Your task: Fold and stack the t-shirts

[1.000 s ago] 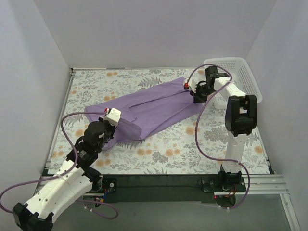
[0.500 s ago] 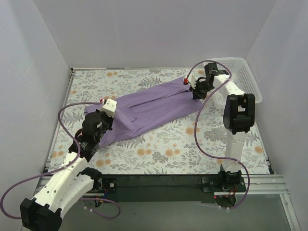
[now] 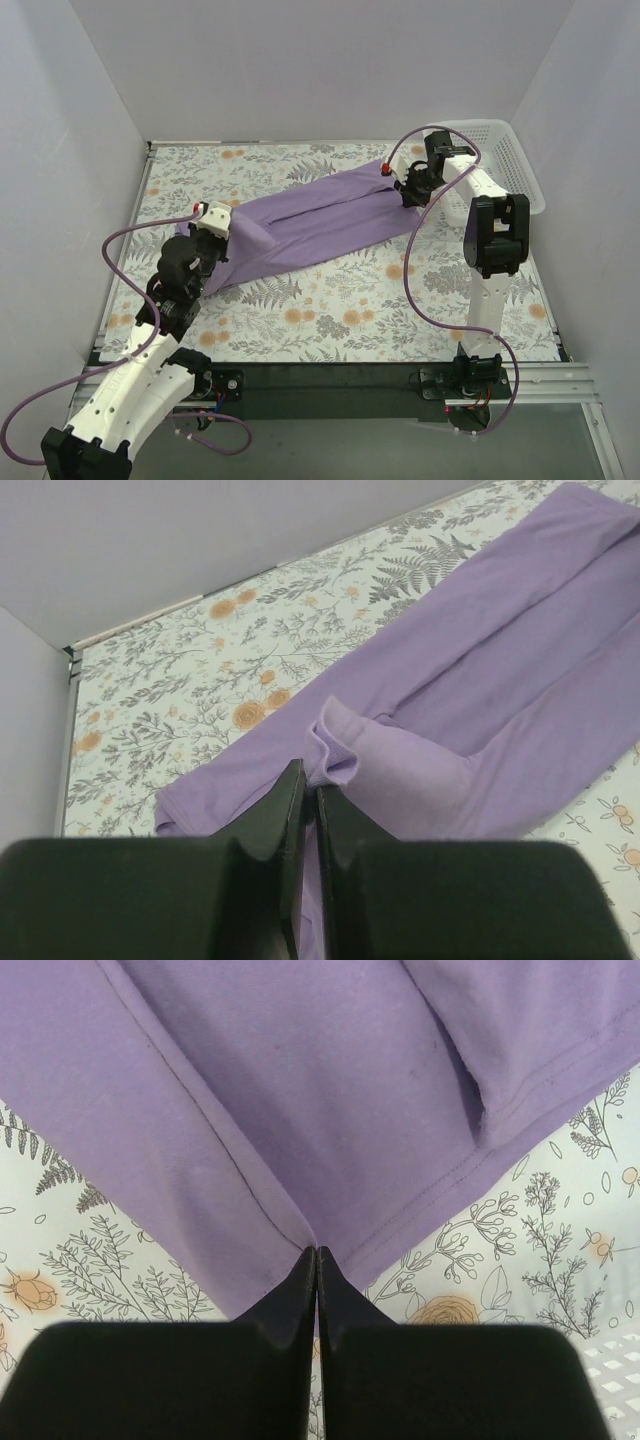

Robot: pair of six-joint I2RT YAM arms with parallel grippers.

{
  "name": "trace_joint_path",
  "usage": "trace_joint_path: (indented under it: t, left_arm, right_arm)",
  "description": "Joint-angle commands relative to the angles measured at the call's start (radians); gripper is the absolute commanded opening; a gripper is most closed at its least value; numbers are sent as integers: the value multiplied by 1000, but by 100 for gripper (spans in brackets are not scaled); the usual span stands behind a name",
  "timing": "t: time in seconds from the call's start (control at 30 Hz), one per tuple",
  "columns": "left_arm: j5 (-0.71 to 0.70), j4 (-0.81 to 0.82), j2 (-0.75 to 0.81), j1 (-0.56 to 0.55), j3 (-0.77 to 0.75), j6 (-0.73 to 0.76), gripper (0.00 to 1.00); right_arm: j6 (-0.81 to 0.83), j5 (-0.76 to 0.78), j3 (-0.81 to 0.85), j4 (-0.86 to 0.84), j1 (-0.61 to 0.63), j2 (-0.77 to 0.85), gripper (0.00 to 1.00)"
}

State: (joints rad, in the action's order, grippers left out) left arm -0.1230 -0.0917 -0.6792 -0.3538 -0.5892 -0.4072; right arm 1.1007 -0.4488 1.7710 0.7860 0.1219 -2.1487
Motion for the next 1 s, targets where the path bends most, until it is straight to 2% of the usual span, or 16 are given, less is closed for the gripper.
trace_joint_path:
  t: [0.0,0.67,0.97]
  left_arm:
    - [-44,43,4,13,2,18,0]
    - [-14,178,-151,73,-34,59,0]
    - [-1,176,-138,87,-24,54,0]
  right_arm:
    - [-19,7,30,1,-7,9,1]
    - [-67,12,94,-1,-7,-34,1]
    - [-91,10,160,2,-5,-83,1]
